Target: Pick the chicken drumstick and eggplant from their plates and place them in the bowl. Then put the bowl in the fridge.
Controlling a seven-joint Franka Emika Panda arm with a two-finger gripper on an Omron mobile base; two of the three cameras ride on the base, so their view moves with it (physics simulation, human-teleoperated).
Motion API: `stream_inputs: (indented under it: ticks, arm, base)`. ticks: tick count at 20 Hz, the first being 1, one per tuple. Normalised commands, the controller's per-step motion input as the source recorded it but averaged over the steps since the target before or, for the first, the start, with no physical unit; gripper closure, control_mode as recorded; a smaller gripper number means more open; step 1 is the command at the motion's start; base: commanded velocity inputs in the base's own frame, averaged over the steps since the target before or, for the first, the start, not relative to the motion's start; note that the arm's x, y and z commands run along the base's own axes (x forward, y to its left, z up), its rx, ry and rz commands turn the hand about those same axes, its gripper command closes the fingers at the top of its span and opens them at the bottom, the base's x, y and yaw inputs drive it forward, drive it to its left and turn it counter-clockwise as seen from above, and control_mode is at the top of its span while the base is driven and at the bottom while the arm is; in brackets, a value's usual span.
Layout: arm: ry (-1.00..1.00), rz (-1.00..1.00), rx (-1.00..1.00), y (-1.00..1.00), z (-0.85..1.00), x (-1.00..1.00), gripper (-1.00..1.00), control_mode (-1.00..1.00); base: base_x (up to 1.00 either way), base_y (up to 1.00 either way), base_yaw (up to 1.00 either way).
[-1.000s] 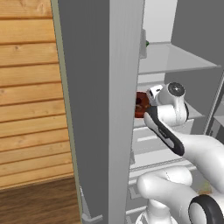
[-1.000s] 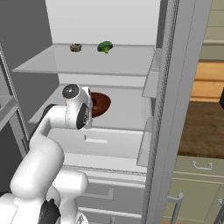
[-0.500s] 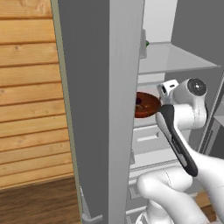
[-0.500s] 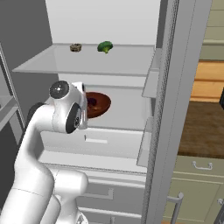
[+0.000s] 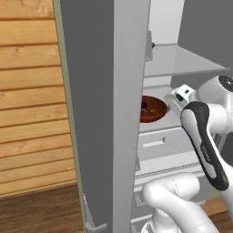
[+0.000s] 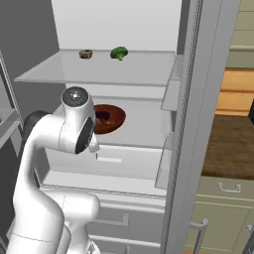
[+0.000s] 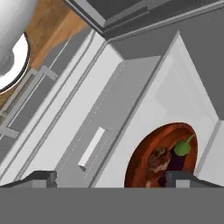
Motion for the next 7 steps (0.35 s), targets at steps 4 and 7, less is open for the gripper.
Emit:
stream_inputs:
  ticks: [4,7]
  arm:
    - [0.03,0.38,-0.34,0.31,0.21,-0.44,-1.00,-1.00]
    - [-0.12,0.23,-0.27,0.04,0.17,-0.67,-1.00,-1.00]
  base:
    - [0.00,0.00,0.00]
    - [0.00,0.00,0.00]
